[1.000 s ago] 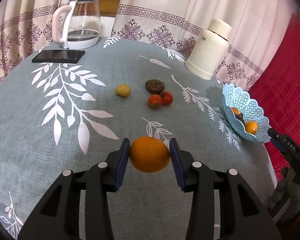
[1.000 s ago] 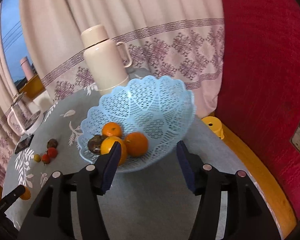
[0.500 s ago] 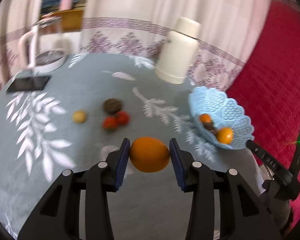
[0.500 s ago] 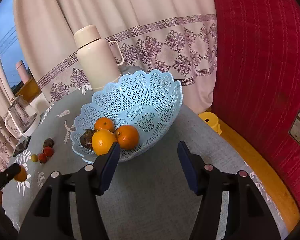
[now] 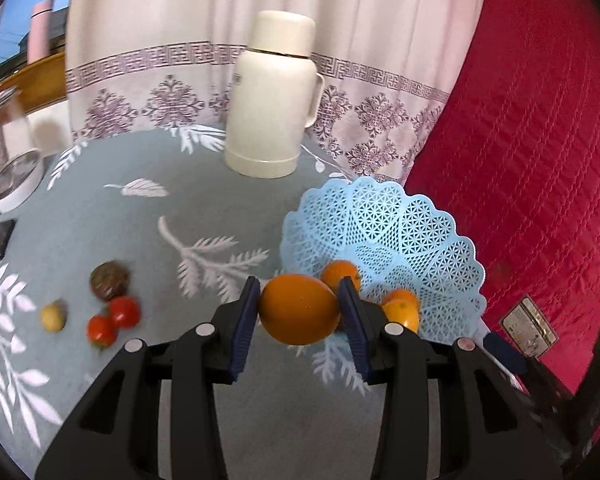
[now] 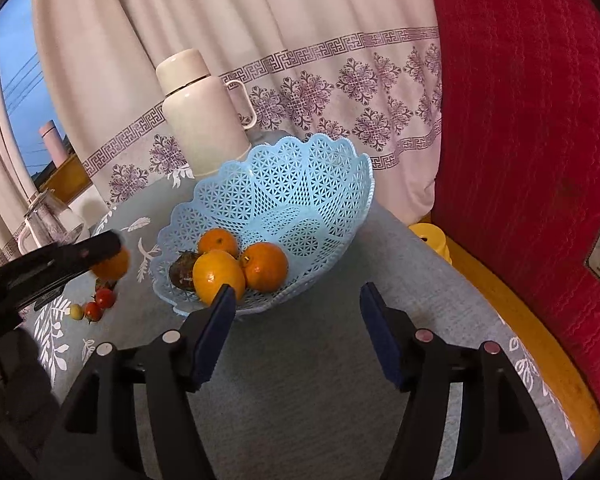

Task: Organize fruits
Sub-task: 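Carry the large orange into the basket and open the left gripper while the right withdraws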

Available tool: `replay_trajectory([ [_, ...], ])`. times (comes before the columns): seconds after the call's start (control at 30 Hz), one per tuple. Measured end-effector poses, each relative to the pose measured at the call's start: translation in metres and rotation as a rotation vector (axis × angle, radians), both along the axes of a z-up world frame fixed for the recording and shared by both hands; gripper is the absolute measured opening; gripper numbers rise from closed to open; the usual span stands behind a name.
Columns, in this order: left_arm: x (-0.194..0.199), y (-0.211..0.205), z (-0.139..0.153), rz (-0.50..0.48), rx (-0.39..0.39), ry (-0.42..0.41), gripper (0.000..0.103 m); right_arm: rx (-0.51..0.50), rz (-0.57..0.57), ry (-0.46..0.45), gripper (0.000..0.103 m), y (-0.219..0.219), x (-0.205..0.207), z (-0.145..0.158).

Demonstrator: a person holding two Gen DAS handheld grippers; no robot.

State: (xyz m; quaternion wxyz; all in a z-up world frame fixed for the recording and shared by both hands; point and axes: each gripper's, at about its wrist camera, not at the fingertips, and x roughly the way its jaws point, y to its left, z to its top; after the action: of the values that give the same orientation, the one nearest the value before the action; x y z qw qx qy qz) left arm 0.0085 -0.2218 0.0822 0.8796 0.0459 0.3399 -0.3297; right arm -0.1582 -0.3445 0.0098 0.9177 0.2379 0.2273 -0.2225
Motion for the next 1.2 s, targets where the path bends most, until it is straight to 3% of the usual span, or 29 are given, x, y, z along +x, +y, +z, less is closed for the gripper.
replay_trajectory([
  [0.33,0.025,-0.048,-0.008,-0.041,0.053,-0.016,0.042,0.012,0.008,-0.002,0.065,-0.002,0.001,-0.002],
  [0.7,0.038,-0.069,-0.017,-0.052,0.057,-0.005,0.043,0.015,0.009,-0.001,0.065,-0.002,0.002,-0.003],
  [0.8,0.037,-0.068,-0.015,-0.046,0.044,-0.017,0.063,0.015,0.009,-0.001,0.065,-0.002,0.003,-0.003],
  [0.9,0.033,-0.065,-0.013,-0.05,0.035,-0.027,0.066,0.014,0.009,-0.001,0.065,-0.002,0.003,-0.003],
  [1.07,0.032,-0.057,-0.01,-0.033,0.017,-0.037,0.09,0.013,0.008,0.0,0.065,-0.001,0.003,-0.003],
  [1.2,0.034,-0.047,-0.007,0.003,-0.002,-0.034,0.096,0.013,0.009,0.0,0.065,-0.001,0.003,-0.003],
])
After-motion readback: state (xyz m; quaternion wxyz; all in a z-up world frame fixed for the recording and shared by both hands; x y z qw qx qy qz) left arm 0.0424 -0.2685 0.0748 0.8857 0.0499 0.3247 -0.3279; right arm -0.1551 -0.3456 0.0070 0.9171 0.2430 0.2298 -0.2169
